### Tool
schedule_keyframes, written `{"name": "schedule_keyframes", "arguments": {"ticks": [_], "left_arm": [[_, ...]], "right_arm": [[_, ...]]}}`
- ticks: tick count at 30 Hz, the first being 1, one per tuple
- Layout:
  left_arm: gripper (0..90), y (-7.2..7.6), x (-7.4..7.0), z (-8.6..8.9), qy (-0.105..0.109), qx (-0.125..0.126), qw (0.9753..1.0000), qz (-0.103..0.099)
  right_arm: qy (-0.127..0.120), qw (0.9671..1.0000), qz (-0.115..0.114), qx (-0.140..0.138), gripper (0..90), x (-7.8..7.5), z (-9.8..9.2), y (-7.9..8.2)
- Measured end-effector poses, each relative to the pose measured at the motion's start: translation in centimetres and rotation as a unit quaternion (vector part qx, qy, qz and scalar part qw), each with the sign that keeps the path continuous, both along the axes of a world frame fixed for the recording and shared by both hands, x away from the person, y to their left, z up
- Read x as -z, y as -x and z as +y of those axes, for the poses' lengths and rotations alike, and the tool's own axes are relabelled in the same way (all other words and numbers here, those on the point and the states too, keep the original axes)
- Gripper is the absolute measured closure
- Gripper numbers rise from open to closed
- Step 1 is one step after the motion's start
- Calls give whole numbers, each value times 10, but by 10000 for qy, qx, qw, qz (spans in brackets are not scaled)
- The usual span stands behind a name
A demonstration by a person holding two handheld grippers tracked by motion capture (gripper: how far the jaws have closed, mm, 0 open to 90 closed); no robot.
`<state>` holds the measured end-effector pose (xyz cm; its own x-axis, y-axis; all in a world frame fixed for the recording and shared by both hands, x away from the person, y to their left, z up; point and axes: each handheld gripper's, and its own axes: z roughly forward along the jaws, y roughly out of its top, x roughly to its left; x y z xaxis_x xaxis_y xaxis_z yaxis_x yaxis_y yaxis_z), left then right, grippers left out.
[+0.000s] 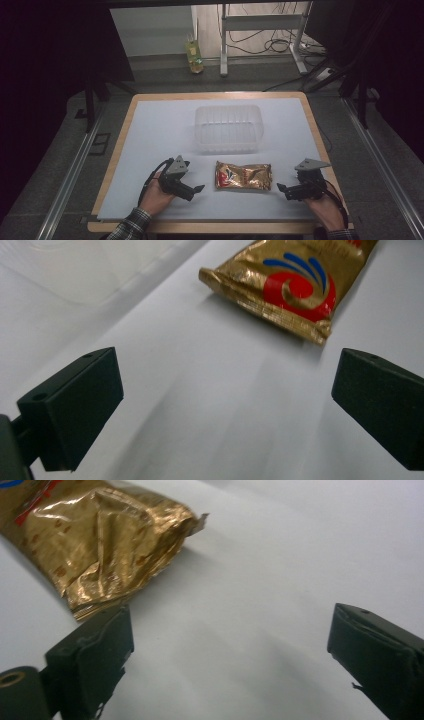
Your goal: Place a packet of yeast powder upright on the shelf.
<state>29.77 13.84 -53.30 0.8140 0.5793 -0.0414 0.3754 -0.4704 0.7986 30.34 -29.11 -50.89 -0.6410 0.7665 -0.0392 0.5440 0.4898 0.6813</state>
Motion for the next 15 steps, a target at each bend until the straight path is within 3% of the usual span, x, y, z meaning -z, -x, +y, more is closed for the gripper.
{"name": "schedule_keyframes", "arguments": {"ticks": [2,3,6,15], "left_arm": [[1,-1,1,0,79,-3,10000,-34],[1,-1,2,-1,-114,-121,9998,-136],[0,-1,4,-2,-264,-183,9992,-255],[0,-4,3,-3,-265,-281,9993,-22]], "right_arm": [[22,10000,18,-22,21,1,0,0],[65,10000,29,-21,18,3,-1,-1],[39,10000,24,25,18,2,-2,-1],[27,10000,7,2,18,3,-2,-1]]}}
